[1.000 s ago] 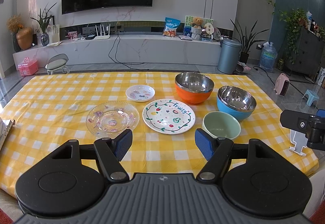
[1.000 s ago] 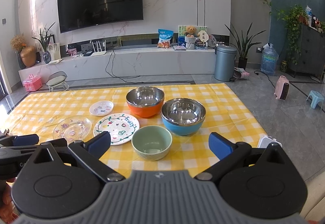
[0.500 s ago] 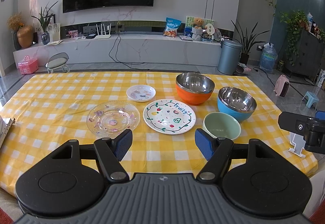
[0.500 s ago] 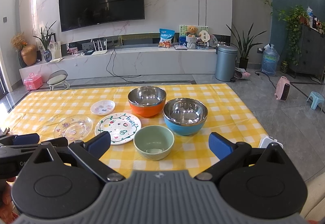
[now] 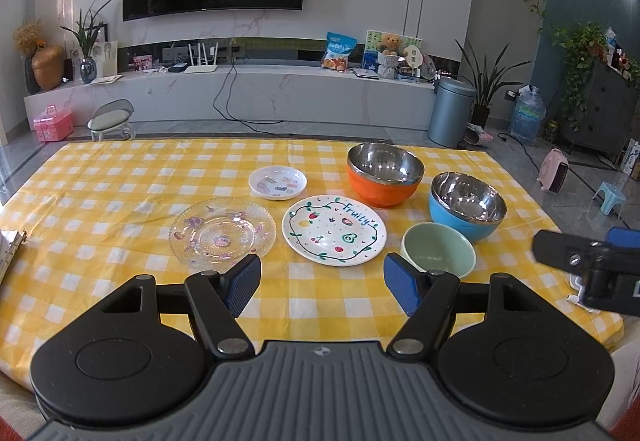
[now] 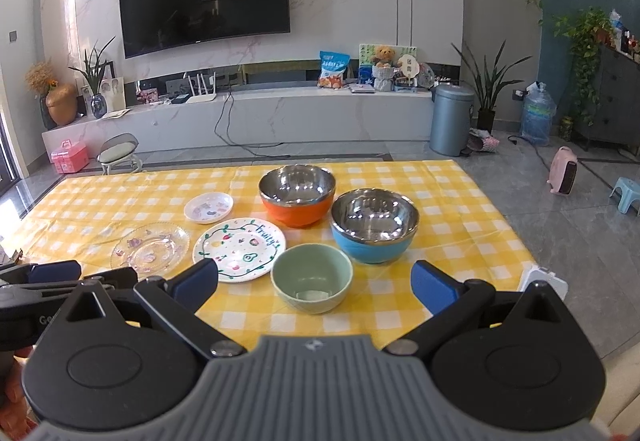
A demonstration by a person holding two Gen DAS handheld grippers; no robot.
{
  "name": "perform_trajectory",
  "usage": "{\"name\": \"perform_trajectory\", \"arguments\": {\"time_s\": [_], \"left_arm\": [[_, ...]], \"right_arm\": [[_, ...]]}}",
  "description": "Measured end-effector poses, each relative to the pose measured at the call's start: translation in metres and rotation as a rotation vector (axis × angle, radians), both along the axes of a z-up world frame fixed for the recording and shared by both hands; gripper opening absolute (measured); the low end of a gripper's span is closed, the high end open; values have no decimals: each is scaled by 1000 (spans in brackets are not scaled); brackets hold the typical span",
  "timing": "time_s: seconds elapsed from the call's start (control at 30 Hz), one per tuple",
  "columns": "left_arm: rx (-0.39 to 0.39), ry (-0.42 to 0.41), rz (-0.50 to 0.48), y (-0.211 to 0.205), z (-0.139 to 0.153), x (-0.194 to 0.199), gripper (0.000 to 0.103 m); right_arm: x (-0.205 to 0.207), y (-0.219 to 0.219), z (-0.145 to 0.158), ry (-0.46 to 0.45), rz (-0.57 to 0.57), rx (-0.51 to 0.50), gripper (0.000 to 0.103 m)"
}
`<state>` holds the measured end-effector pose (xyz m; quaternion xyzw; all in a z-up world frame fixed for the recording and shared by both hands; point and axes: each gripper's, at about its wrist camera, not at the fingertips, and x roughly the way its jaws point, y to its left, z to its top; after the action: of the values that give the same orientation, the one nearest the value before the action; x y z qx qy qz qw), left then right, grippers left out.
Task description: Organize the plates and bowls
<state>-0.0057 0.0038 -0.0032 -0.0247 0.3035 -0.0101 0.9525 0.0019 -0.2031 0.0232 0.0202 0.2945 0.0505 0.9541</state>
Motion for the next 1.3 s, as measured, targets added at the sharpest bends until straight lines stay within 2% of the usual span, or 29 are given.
{"name": "perform_trajectory", "arguments": {"time_s": [0.17,0.23,0.4,0.5,0.63,0.77,0.83,0.97,1.0,1.1,1.17,1.23,1.3], "left_arm": [[-15,29,-8,12,-4,13,77],[-27,47,0,20,-6,20,70],[-68,98,12,40,-12,40,60],[-89,120,7,48,-17,52,48],[-108,148,11,60,-25,66,33],[-126,179,36,76,-33,80,24],[-131,194,50,84,-37,86,15],[-121,217,85,102,-44,99,5],[-119,223,97,107,-45,103,5],[-140,236,135,126,-50,113,4],[-165,241,175,141,-54,119,9],[-190,247,206,156,-59,126,22],[-222,252,233,168,-64,131,25]], "right_arm": [[19,9,-10,53,18,54,100],[28,15,-15,70,26,62,100],[49,28,-33,100,43,80,98],[62,31,-44,120,30,87,88],[81,36,-57,160,42,126,81],[95,52,-66,168,98,152,68],[103,62,-71,175,129,172,62],[120,83,-81,203,194,202,43],[124,89,-84,209,212,215,37],[140,105,-95,249,245,258,31],[148,115,-103,269,254,289,31],[157,125,-111,294,257,319,31],[165,135,-120,315,252,349,31]]}}
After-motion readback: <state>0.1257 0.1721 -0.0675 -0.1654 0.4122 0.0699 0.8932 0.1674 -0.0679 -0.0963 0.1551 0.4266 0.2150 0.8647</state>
